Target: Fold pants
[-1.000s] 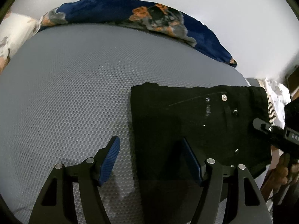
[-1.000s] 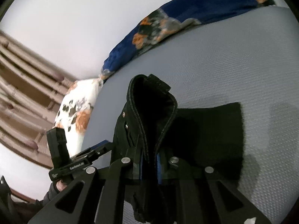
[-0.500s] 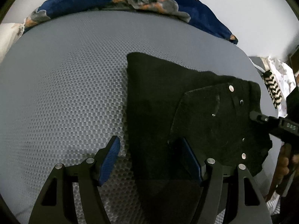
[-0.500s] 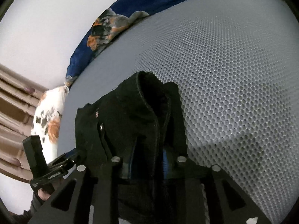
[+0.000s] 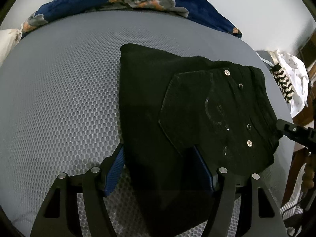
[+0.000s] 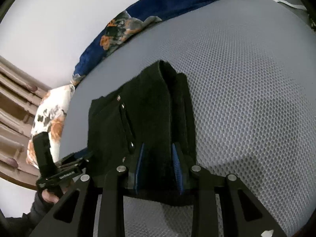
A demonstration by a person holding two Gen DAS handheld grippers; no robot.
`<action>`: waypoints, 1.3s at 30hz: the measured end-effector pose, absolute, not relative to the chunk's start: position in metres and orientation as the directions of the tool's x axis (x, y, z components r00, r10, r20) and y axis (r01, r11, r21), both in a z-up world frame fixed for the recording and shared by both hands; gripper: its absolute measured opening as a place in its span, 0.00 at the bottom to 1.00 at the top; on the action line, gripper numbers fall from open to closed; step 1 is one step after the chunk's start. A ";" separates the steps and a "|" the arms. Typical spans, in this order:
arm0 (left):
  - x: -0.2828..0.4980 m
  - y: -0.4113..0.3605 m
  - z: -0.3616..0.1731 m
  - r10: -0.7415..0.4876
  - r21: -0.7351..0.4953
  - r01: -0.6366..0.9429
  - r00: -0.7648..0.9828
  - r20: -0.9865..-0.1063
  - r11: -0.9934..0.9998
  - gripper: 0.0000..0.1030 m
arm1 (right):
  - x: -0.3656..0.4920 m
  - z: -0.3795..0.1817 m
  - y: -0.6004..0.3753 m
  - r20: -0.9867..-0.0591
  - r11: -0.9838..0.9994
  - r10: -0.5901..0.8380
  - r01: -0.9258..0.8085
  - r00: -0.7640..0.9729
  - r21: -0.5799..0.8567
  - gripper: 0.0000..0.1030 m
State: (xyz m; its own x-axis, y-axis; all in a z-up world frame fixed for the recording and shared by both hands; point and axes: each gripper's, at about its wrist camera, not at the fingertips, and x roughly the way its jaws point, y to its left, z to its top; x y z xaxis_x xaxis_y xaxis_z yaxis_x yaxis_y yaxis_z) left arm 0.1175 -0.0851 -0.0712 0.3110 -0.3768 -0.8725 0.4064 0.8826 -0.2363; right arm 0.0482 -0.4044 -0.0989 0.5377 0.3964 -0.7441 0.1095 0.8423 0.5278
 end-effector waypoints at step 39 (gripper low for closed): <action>0.090 -0.093 -0.075 -0.310 -0.151 0.429 0.330 -0.892 0.891 0.70 | 0.022 -0.103 -0.390 -0.819 0.903 0.243 0.187 0.520 0.387 0.24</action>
State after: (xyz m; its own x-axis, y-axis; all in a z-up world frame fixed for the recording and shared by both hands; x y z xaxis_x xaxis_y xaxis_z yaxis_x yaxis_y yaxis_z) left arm 0.0898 -0.0933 -0.0749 0.3299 -0.3097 -0.8917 0.4290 0.8907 -0.1506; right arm 0.0218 -0.3896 -0.1026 0.5195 0.2435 -0.8190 0.1868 0.9030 0.3869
